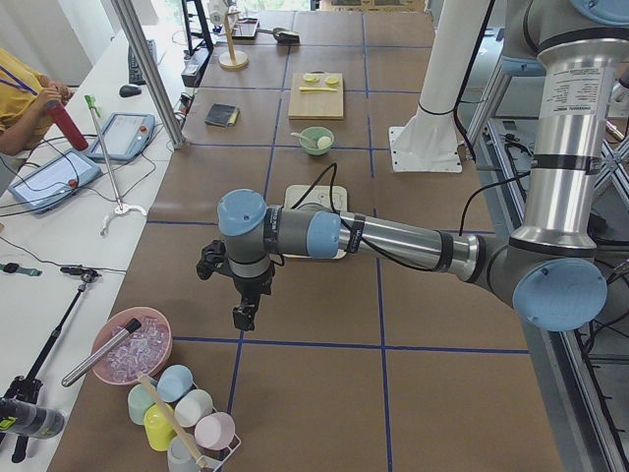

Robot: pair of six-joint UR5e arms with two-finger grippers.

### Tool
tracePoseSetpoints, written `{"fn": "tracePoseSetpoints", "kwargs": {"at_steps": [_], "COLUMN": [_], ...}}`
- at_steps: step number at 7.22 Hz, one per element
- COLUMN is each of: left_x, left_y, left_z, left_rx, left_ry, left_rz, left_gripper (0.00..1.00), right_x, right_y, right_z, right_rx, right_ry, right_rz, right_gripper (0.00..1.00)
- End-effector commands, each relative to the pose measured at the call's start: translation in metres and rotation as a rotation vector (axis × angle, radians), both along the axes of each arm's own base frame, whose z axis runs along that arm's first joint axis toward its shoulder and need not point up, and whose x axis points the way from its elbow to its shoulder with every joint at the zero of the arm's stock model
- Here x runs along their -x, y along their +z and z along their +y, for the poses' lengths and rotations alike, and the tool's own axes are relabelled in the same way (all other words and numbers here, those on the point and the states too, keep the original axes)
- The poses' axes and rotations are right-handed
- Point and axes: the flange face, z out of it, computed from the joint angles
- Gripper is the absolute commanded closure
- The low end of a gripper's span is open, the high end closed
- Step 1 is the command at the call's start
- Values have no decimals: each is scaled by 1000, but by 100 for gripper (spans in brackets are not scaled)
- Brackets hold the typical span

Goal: Put spoon and bun in bowl

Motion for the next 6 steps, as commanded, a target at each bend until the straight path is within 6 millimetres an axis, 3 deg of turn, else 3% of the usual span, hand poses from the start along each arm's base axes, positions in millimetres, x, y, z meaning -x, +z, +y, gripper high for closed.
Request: {"fn": "tracePoseSetpoints", "kwargs": {"at_steps": [1,6], "left_x": [-2,-1], "left_y": [7,17], "left_z": [12,18], "left_rx": [19,-2], "left_ry": [3,6], "left_rz": [16,59], "left_gripper": [0,0], "right_x": [1,5], "right_y": [1,-12], "right_z": [-2,-11], "right_rx": [8,-1], "right_ry": [7,4], "right_rz": [-5,-64], "right_gripper": [0,0]}}
